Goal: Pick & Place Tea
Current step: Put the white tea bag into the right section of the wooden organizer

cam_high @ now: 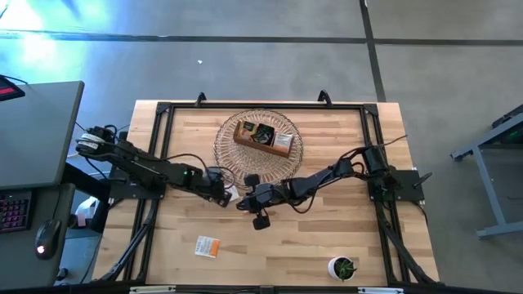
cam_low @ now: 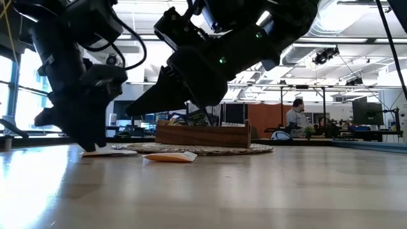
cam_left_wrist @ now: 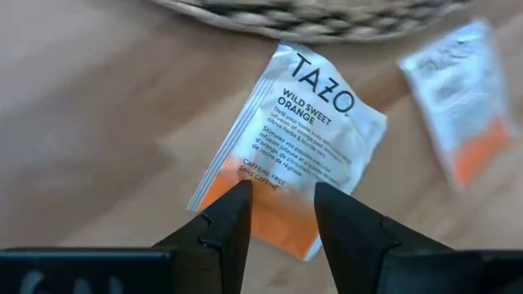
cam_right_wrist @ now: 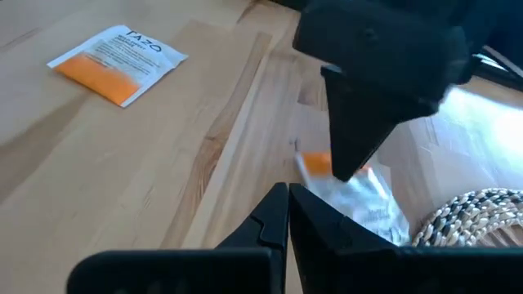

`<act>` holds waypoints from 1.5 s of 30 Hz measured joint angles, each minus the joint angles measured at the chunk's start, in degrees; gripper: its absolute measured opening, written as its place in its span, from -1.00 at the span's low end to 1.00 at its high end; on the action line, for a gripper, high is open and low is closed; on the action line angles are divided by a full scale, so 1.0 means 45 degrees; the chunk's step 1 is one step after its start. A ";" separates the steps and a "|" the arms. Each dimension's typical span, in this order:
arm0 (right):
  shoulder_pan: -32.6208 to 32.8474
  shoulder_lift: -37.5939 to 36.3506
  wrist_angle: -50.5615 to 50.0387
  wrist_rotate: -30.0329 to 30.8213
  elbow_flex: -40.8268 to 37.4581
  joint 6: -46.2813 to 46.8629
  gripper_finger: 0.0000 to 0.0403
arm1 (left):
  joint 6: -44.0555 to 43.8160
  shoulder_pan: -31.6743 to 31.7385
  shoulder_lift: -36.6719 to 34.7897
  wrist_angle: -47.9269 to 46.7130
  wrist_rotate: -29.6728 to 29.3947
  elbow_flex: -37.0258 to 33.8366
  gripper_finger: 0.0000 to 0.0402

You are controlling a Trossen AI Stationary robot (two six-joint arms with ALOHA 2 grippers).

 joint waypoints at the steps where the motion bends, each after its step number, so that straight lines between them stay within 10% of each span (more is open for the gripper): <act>1: 0.0000 0.0000 -0.0014 -0.0013 0.0000 0.0130 -0.97 | -0.0033 0.0000 0.0022 0.0430 0.0189 -0.0006 -0.31; 7: 0.0002 0.0000 -0.0100 0.0508 0.0000 0.0885 -0.99 | 0.0811 -0.0010 0.0089 0.2855 0.2749 0.0074 -0.31; 25: 0.0130 -0.0015 -0.0570 -0.1301 0.0000 0.3096 -0.44 | 0.7512 -0.0005 -0.1286 -0.1141 0.1904 0.2054 -0.31; 45: 0.0842 0.0942 -0.1288 0.1120 0.0029 0.1457 -0.41 | 0.6471 0.0024 0.2060 0.0149 0.2433 0.2083 -0.31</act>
